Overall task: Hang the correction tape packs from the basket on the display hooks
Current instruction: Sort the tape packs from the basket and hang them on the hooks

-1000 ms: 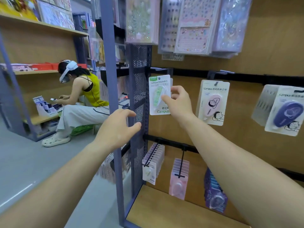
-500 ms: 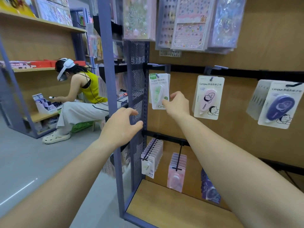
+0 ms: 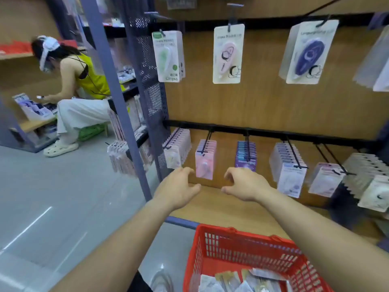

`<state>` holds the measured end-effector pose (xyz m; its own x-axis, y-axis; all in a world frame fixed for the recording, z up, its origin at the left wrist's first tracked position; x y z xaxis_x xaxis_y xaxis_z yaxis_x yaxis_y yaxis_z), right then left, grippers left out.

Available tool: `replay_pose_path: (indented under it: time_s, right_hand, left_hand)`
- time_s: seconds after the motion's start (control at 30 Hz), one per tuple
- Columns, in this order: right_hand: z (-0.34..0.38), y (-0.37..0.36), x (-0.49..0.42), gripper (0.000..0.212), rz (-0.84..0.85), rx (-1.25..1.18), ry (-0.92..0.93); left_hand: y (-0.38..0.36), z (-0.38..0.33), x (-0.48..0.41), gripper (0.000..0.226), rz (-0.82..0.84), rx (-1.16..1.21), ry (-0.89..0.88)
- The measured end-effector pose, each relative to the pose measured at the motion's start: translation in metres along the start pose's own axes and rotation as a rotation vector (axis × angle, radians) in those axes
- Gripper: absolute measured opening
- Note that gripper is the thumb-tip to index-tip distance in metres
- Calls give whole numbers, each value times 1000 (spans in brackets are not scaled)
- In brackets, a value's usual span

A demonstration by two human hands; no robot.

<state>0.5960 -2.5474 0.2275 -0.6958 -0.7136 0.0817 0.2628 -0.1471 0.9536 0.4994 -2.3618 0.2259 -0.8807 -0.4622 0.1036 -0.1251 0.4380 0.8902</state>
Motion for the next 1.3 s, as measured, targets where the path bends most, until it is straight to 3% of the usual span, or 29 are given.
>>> replay_pose_path:
  time_s: [0.17,0.43,0.57,0.67,0.83,1.0,1.17,1.3]
  right_hand:
    - [-76,-96,68,52,157,-104,-140]
    - [-177,-233,151,38,295,-295,-351]
    - [-205,-290,168,45,329,-379,-437]
    - [-215,-333,167,62,366,-453,-482]
    - [-221,-379,153,66,345,-373,-502]
    - [-227,-406,149,54,215,-379,-614]
    - [-230,-419,154,48,130,-462,-691]
    - [-232,-420,153,45,118,-487,-714]
  left_hand:
    - [-111,-1,29,58,192,-33,35]
    - [-271,15,44,58,454,-96,91]
    - [-341,39,53,60,607,-142,162]
    - [-385,61,58,65,683,-168,226]
    - [-432,80,45,61,674,-190,275]
    - [-466,91,27,82,643,-128,314]
    - [-485,95,16,89,612,-140,351]
    - [-501,108,6,94,715,-35,446]
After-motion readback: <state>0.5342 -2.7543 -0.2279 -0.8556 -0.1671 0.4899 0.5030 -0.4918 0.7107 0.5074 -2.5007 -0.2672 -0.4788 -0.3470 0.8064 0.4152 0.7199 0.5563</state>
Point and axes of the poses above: each hand's wrist, its own x-axis away from the middle knuckle, its own y-axis out of the back of the hand, z = x × y, the point moved 4 cm from there along -x, towards the middle knuckle, and after that the axes turned 14 degrees about y, right-handed, at the moved point
